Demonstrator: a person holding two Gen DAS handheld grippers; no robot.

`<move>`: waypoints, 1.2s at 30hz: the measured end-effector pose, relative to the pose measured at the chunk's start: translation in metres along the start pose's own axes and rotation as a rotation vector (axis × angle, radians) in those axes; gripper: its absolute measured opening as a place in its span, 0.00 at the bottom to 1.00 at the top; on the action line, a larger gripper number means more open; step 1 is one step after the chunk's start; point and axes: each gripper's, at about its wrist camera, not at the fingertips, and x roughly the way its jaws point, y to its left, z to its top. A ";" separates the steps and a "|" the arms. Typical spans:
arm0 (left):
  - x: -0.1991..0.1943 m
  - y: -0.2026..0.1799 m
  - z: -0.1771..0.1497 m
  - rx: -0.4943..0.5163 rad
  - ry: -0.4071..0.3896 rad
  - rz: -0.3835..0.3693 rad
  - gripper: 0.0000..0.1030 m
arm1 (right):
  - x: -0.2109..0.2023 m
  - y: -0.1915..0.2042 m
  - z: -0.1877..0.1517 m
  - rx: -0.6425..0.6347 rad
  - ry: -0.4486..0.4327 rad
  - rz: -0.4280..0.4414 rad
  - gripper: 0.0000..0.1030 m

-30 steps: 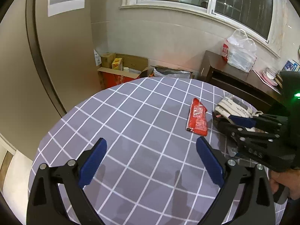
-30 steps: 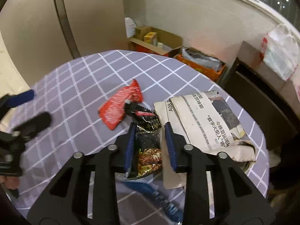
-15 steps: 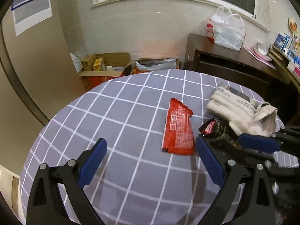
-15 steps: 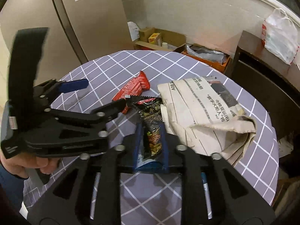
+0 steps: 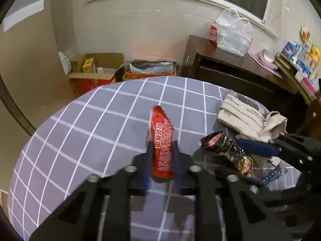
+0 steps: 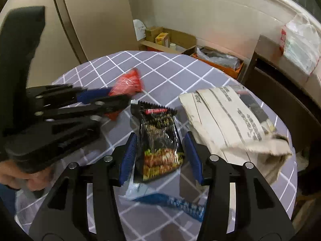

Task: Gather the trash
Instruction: 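Lift the black snack bag with the right tool while the left tool lifts the red packet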

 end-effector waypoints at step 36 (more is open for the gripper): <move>-0.150 -0.097 -0.093 0.043 -0.115 -0.115 0.12 | -0.187 -0.051 -0.113 0.297 -0.253 0.065 0.26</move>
